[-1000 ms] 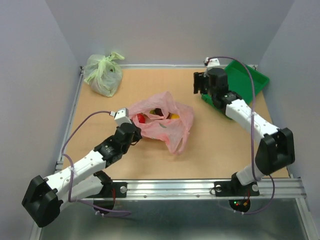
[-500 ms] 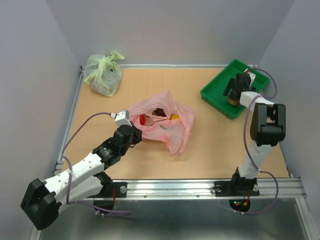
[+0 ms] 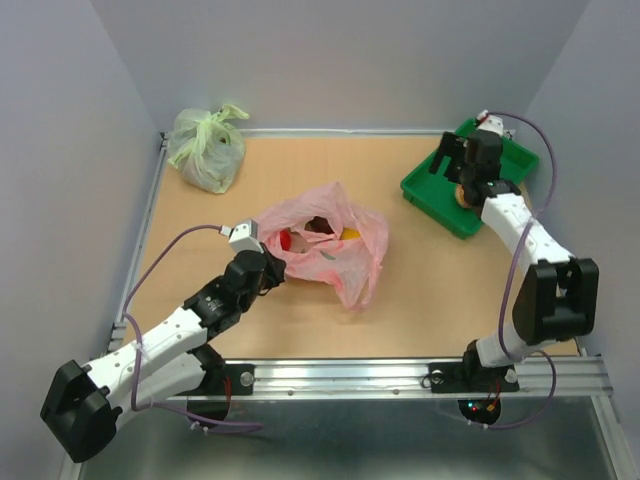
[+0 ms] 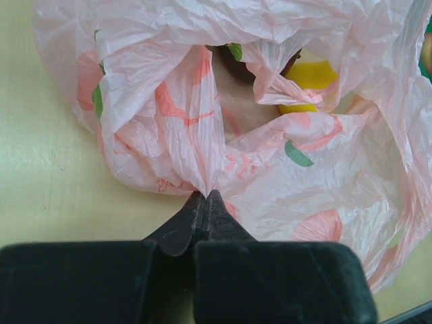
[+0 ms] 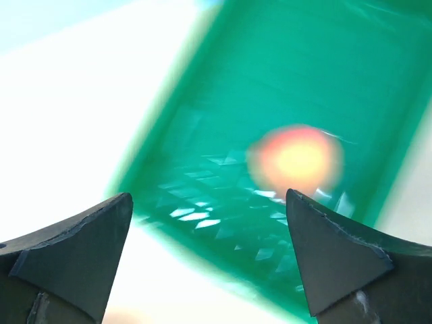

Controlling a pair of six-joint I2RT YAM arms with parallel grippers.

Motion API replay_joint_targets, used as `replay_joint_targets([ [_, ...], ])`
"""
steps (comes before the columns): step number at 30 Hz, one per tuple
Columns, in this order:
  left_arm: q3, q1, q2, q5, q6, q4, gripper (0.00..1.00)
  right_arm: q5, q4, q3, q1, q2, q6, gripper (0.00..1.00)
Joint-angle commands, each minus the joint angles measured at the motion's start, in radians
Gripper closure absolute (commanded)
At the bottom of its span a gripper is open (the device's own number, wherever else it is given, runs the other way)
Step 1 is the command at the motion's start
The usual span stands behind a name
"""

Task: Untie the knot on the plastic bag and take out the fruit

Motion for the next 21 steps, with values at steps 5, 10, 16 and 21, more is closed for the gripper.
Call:
replay_joint_targets([
  [5, 0.001, 0.005, 0.016, 0.006, -0.004, 0.026, 1.0, -0.217, 0.028, -0.089, 0.374, -0.217, -0.063, 0.04],
  [10, 0.004, 0.005, 0.027, 0.001, -0.024, 0.028, 1.0, -0.287, 0.029, -0.117, 0.61, -0.202, -0.075, 0.1],
  [16, -0.01, 0.005, 0.045, 0.01, -0.04, 0.034, 1.0, -0.319, 0.031, -0.092, 0.796, -0.043, -0.077, 0.19],
  [21, -0.013, 0.005, 0.05, 0.015, -0.046, 0.034, 1.0, -0.16, 0.096, -0.109, 0.837, 0.054, -0.033, 0.27],
])
